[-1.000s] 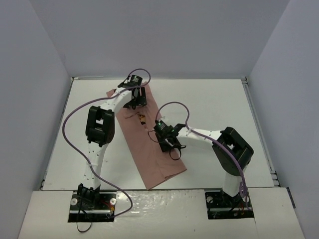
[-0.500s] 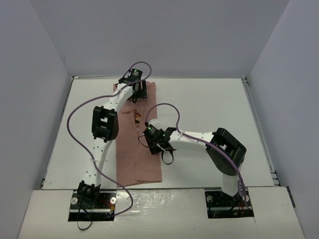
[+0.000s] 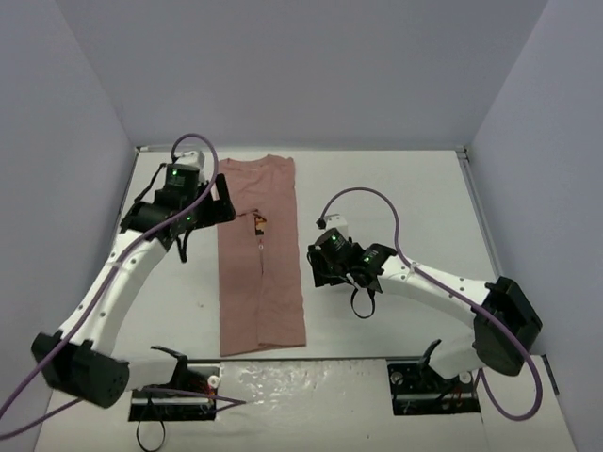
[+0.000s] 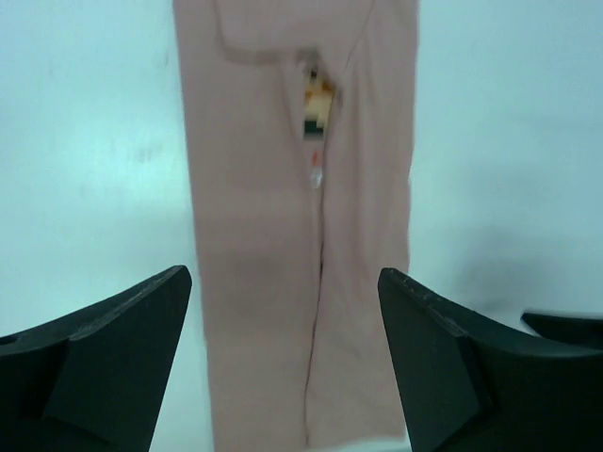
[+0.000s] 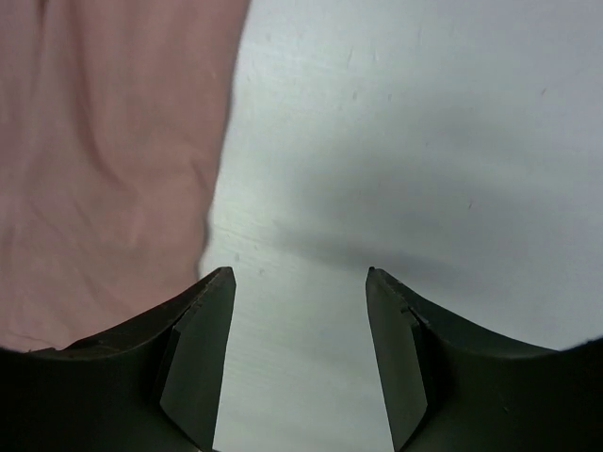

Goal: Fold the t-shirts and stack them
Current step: Rotate the tshirt 90 degrees, then grab the bottom of the folded rectangular tshirt with both arms

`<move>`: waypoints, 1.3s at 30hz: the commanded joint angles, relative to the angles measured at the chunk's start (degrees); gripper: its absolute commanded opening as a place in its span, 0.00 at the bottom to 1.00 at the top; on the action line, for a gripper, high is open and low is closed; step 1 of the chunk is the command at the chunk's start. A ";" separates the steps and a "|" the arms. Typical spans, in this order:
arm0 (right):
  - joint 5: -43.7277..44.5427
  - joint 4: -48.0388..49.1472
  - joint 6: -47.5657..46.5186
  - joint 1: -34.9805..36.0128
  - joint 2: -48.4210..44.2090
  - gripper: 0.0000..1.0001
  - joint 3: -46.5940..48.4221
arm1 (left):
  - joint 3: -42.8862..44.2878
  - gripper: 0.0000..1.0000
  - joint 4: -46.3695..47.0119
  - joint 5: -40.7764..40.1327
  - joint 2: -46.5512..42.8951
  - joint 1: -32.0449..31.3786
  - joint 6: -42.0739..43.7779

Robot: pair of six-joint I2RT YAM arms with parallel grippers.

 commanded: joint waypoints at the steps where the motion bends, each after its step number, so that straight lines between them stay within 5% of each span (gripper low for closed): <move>1: -0.10 -0.43 2.86 4.78 2.77 0.55 -1.04 | -18.52 0.78 -4.30 5.08 -8.86 0.03 -7.07; 4: 1.79 0.59 4.04 8.69 6.40 0.55 0.83 | -28.58 0.78 -3.89 7.03 -15.09 -0.39 -12.46; 11: 4.79 2.19 7.63 13.53 14.95 0.55 5.17 | -35.72 0.78 -3.01 5.90 -16.86 -1.07 -14.87; 20: 9.87 3.22 9.34 14.25 23.21 0.55 5.54 | -40.94 0.78 6.15 3.02 -5.59 -1.36 -16.26; 33: 12.36 3.27 4.83 4.70 20.46 0.54 -0.29 | -25.73 0.70 9.25 -2.92 20.19 -1.59 -11.82; 39: 10.01 2.79 0.51 1.84 16.55 0.54 1.68 | -16.77 0.70 5.38 -3.60 21.36 -1.47 -9.67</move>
